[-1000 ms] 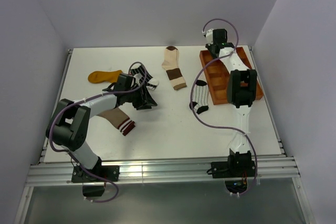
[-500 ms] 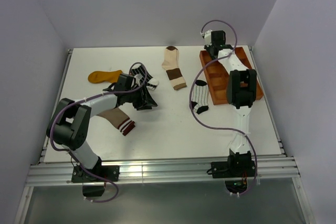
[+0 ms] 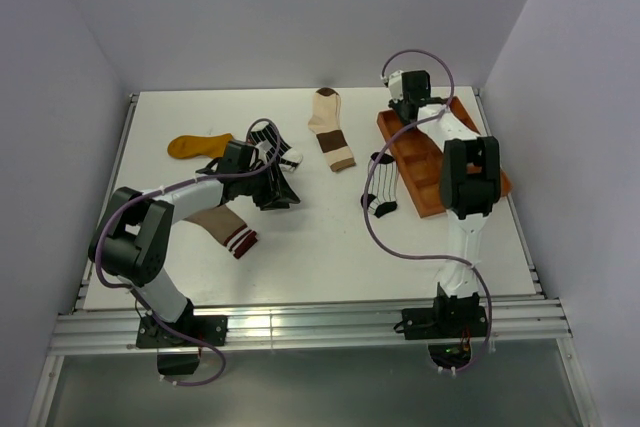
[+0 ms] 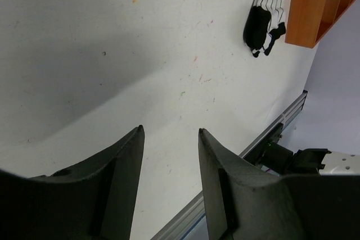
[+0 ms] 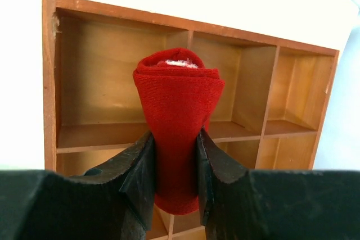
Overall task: Roll the socks
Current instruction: Move the storage box to the center of the board.
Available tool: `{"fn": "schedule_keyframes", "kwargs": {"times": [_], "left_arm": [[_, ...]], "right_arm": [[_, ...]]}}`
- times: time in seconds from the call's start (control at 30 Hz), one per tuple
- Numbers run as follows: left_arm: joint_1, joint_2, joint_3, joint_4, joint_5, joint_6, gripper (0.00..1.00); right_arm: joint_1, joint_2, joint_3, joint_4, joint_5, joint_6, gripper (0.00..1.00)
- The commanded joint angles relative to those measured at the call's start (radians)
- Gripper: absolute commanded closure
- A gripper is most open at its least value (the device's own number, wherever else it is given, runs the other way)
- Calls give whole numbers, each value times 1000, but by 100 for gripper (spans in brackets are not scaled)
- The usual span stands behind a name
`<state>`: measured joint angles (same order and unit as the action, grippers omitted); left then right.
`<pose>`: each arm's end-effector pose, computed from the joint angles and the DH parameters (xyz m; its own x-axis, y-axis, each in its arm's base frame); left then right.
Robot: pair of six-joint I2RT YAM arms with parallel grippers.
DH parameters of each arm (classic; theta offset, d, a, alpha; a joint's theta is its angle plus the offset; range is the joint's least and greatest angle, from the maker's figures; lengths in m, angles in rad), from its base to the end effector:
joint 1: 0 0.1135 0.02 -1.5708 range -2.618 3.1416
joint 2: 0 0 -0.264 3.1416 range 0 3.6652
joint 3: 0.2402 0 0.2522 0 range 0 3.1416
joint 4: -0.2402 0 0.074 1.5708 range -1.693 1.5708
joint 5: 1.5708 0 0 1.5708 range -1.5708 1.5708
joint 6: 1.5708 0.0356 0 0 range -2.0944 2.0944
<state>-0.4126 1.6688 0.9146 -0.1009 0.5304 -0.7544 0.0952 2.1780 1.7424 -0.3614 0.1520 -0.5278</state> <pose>0.2989 -0.1505 0.1732 -0.9489 -0.2295 -0.2167 0.0002 0.6861 -0.7275 0.4926 0.0416 0.2032 -0.6209 -0.5594 -0.5492 -0.3488 0.8245 -0.4455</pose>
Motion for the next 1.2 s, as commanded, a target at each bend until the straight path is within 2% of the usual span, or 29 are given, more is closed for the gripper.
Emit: {"fn": "schedule_keyframes", "kwargs": {"times": [0.0,0.1,0.47,0.87,1.17], "left_arm": [[3,-7,6,29,22,27,50],[3,2,6,33,29,26,51],[3,3,0,41,31,27,51],[3,2,-3,41,33,29,51],[3,-3,-6,36,34,32,51]], "right_arm": [[14,-102,-104,28,75,6,100],[20,-174,-222,152,128,-17,100],[28,-279,-354,294,178,-47,100],[34,-374,-408,142,123,-2,100],[35,-313,-366,-13,-5,37,100]]}}
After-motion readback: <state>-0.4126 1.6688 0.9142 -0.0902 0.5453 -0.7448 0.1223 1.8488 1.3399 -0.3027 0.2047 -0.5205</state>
